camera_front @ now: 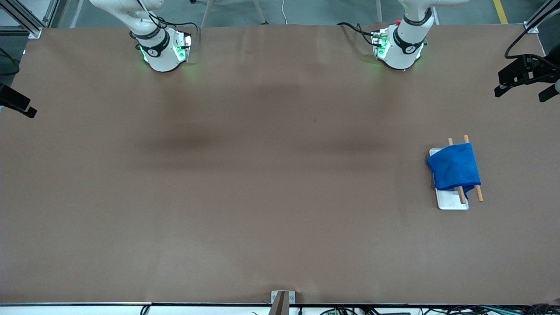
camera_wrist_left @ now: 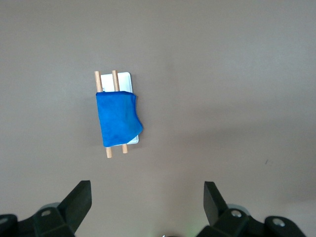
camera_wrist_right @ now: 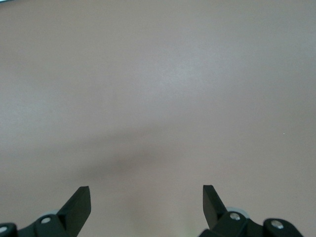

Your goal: Right arm passes towel to left arm to hang

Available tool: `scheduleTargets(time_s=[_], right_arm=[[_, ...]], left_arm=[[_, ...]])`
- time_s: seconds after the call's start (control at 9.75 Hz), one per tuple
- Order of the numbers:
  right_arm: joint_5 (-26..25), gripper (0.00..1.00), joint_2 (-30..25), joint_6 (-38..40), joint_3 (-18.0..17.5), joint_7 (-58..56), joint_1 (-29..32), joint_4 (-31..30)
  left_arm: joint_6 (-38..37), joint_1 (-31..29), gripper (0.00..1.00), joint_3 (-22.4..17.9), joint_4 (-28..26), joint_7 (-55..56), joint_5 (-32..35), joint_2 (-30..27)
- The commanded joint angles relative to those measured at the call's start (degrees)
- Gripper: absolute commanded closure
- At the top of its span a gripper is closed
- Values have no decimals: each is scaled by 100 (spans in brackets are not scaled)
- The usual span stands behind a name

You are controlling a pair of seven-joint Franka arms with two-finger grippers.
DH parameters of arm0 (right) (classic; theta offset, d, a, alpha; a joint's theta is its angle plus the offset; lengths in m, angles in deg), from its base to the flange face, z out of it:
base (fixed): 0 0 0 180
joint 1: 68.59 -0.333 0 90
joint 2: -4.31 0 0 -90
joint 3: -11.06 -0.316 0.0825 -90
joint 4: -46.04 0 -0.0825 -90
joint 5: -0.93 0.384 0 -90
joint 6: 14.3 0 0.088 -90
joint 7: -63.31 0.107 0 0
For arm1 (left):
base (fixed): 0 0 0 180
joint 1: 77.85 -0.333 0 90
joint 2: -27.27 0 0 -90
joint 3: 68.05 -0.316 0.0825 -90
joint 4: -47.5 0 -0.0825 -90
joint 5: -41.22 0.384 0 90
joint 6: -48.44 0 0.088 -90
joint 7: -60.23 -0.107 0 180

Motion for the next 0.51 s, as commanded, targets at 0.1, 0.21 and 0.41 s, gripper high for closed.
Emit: scheduleTargets(time_s=[0.1,0.21,0.41], right_arm=[[-37,0,-16,-27,-42,-19,38,1],[-37,0,-7,-27,-42,-19,38,1],[-37,0,-16,-27,-42,-19,46,1]], left_arm=[[100,23,0,6,-252,111,83,7],[100,14,0,6,-253,111,83,7],[100,14,0,-12,-226,84,83,-11]])
